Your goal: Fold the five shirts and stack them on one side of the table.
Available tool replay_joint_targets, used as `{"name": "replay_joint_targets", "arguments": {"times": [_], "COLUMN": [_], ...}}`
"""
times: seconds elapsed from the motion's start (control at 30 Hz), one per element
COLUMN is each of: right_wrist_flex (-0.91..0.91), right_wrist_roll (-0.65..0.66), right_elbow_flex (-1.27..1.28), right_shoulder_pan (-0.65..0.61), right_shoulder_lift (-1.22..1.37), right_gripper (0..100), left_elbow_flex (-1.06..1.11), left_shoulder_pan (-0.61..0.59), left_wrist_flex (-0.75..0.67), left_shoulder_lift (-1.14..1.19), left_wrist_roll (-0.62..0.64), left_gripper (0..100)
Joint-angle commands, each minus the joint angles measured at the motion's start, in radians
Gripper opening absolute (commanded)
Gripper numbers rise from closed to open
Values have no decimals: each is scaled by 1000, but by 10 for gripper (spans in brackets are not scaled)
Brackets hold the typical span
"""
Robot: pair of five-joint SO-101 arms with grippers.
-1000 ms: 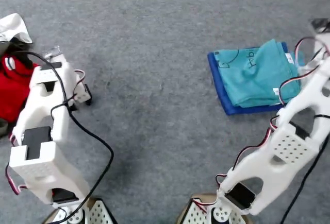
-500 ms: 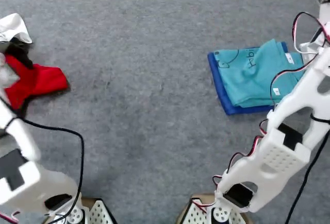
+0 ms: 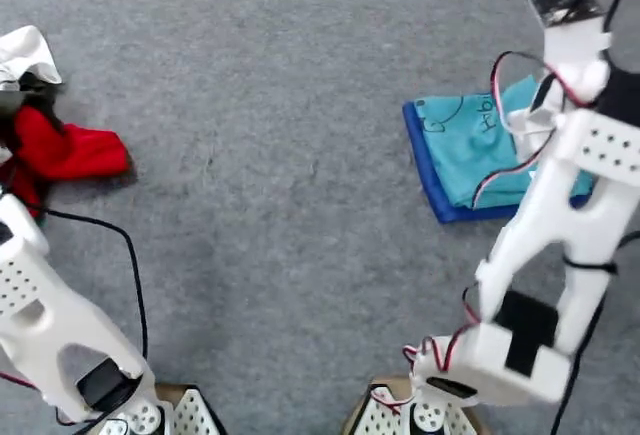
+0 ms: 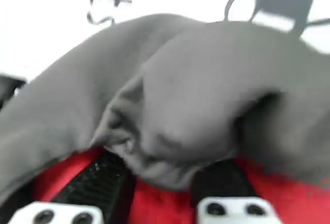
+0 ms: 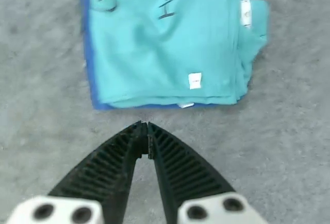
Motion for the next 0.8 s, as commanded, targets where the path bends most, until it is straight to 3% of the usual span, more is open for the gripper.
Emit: {"name": "replay_joint_targets", "arguments": {"times": [0.0,0.37,0.67,0.77], "right_wrist_flex": [9,-48,-43,-46], "right_wrist_roll": [-8,-6,55,74], "right_elbow_flex": [56,71,71,71], "right_shoulder_pan": [-7,-12,-42,-79], "right_shoulder_lift": [-140,-193,-193,-200], "right_gripper": [5,9,7,6], "left_elbow_flex": [-238,-1056,-1086,-1069], "left_shoulder_pan": [-15,25,44,43], "left_wrist_flex": [26,543,545,448], "left_shoulder_lift": [4,-108,-449,-499], "left_wrist_roll": [0,0,0,0], "left_gripper": [30,19,19,19]}}
